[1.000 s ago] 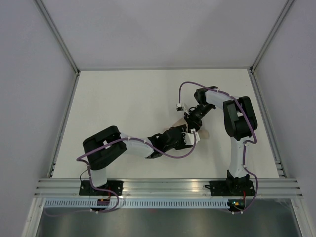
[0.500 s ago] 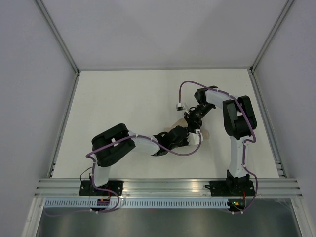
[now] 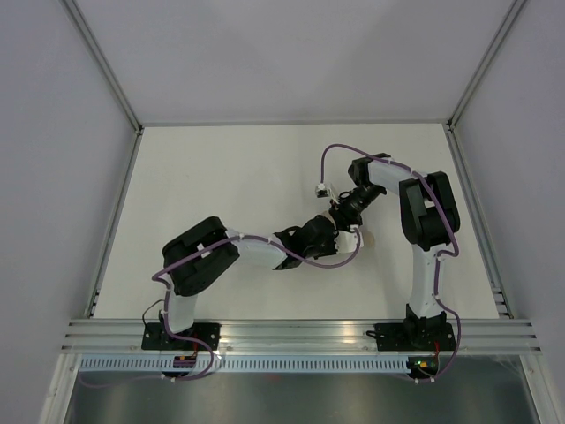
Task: Fold the napkin, place the utensils inside, and roll it up
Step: Roll the napkin at the center of the board.
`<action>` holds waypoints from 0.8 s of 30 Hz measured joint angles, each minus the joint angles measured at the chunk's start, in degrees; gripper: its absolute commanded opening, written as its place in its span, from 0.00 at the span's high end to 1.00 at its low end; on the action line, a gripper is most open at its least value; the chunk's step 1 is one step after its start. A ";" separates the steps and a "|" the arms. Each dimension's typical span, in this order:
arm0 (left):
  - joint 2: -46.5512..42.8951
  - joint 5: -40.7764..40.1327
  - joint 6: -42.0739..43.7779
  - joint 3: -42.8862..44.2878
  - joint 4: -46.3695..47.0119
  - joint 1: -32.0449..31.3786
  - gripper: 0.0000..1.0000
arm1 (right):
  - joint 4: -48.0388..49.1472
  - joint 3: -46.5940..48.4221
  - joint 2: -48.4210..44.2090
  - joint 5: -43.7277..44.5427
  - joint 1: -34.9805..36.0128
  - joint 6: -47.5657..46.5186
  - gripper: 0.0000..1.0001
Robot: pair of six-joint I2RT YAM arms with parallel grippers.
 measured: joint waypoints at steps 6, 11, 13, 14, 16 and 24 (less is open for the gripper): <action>-0.11 5.79 -0.90 1.84 -3.45 2.10 0.88 | 2.08 -0.76 -1.70 1.38 -0.37 1.73 0.36; -0.11 9.75 -1.97 2.97 -5.46 3.52 0.88 | 6.58 -1.40 -4.22 3.04 -3.72 4.33 0.34; -0.11 11.45 -2.56 3.52 -6.58 3.91 0.88 | 7.45 -1.40 -5.22 2.97 -5.68 4.92 0.34; -0.09 12.28 -2.82 3.82 -7.19 4.09 0.88 | 7.69 -1.40 -5.81 2.80 -6.88 5.31 0.34; 0.04 14.25 -3.58 4.94 -9.25 4.37 0.87 | 7.87 -1.40 -6.88 2.12 -8.63 5.62 0.34; 2.69 26.03 -7.43 12.04 -18.93 8.46 0.82 | 10.40 -5.03 -15.43 -3.76 -17.46 6.51 0.33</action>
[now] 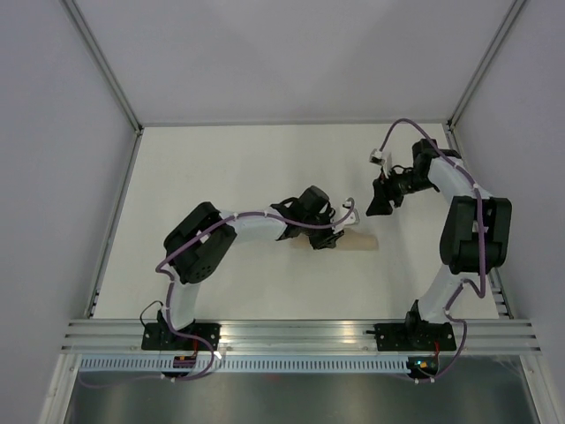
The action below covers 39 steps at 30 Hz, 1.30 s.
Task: Fold the napkin, place the utensils inside, and roll it up
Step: Roll the napkin at the center of the board.
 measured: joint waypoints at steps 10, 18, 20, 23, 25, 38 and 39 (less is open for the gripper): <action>8.07 19.19 -4.57 12.61 -14.08 7.13 0.80 | 19.47 -29.97 -29.88 0.85 -0.87 1.03 0.23; 15.10 31.65 -7.41 21.20 -24.06 9.73 0.77 | 38.07 -46.90 -42.07 14.49 19.04 3.74 0.21; 16.24 34.03 -8.28 22.27 -25.75 9.97 0.77 | 40.70 -48.00 -41.77 17.16 21.75 3.85 0.21; 17.49 36.74 -9.66 23.12 -28.13 10.03 0.76 | 44.37 -49.48 -40.89 20.98 25.07 3.78 0.23; 18.03 38.03 -10.38 23.47 -29.49 10.03 0.76 | 45.99 -50.23 -40.02 22.93 26.91 3.72 0.23; 18.80 39.85 -12.33 23.98 -32.33 10.03 0.46 | 49.16 -51.52 -33.70 28.04 31.76 3.32 0.73; 18.47 39.43 -12.87 23.65 -31.67 10.05 0.46 | 48.81 -51.12 -33.51 28.06 31.74 3.23 0.74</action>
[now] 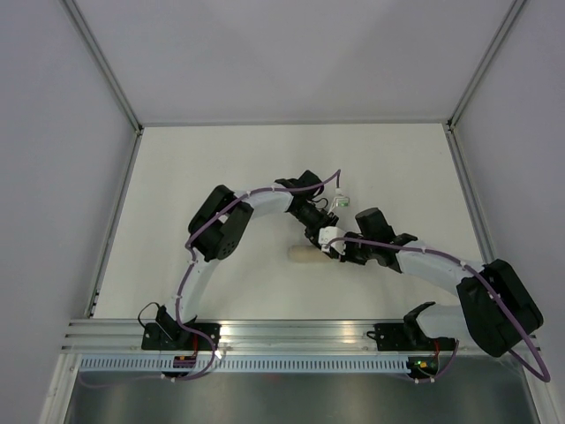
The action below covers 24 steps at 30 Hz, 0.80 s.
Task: Fold the napkin, place the utensils inside, and roll it up
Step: Roll the napkin at the center of the board.
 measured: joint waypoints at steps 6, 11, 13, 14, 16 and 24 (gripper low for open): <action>-5.42 -5.77 -4.46 -6.71 7.30 1.42 0.21 | -4.35 3.56 2.56 -0.68 -0.11 -1.11 0.75; -10.62 -8.72 -8.09 -11.93 13.03 4.72 0.28 | -10.58 8.81 6.84 -3.02 -1.51 -3.17 0.76; -12.52 -10.80 -9.05 -14.32 15.78 5.92 0.35 | -13.90 11.34 8.85 -4.61 -2.54 -4.42 0.76; -13.55 -11.76 -9.64 -15.76 17.40 6.45 0.37 | -15.56 12.68 10.12 -5.55 -3.15 -5.03 0.76; -15.67 -13.35 -10.86 -18.84 20.22 7.17 0.39 | -18.51 15.23 12.46 -7.15 -4.24 -6.03 0.75; -29.64 -22.93 -16.24 -35.08 34.93 7.80 0.41 | -33.86 28.39 24.59 -12.90 -8.39 -11.52 0.75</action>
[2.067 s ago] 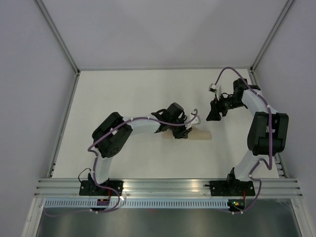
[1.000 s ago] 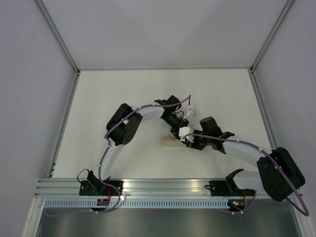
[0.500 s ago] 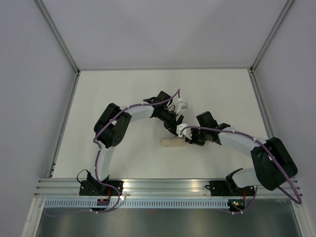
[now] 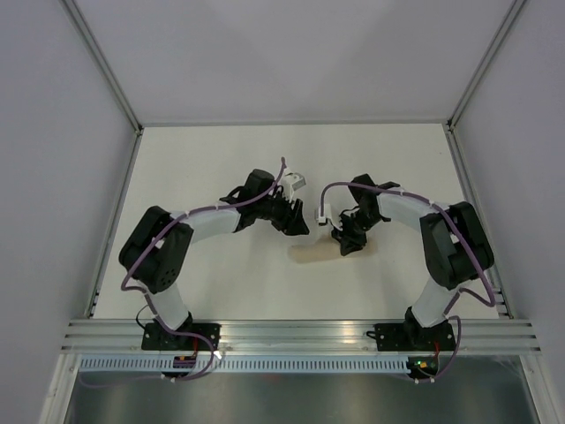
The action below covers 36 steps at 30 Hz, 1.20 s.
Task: Fold the napkin, place the utensils inside, and roll it up
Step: Roll the napkin at the center of the board.
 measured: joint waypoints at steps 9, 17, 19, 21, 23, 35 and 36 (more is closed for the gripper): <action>-18.40 -15.56 -1.16 -18.95 18.14 -4.13 0.34 | -14.03 12.85 12.39 -4.13 -2.25 -2.14 0.75; -21.20 -32.68 8.98 -24.39 23.80 -17.64 0.29 | -25.31 23.54 22.03 -5.66 -3.10 -2.45 0.74; -19.85 -35.82 12.48 -23.43 24.04 -20.52 0.27 | -27.15 25.24 23.63 -5.88 -3.23 -2.43 0.74; -17.09 -38.97 16.46 -21.64 24.61 -23.58 0.24 | -28.55 26.69 24.90 -5.97 -3.30 -2.10 0.74; -13.57 -41.62 20.37 -19.65 25.35 -26.29 0.23 | -29.59 27.78 25.90 -6.08 -3.32 -1.70 0.74; 2.60 -47.78 38.03 -9.84 25.53 -32.52 0.19 | -35.89 33.79 31.54 -7.19 -3.69 -0.17 0.74; 3.63 -48.22 39.08 -9.07 25.38 -32.52 0.19 | -36.13 33.97 31.76 -7.30 -3.74 -0.13 0.74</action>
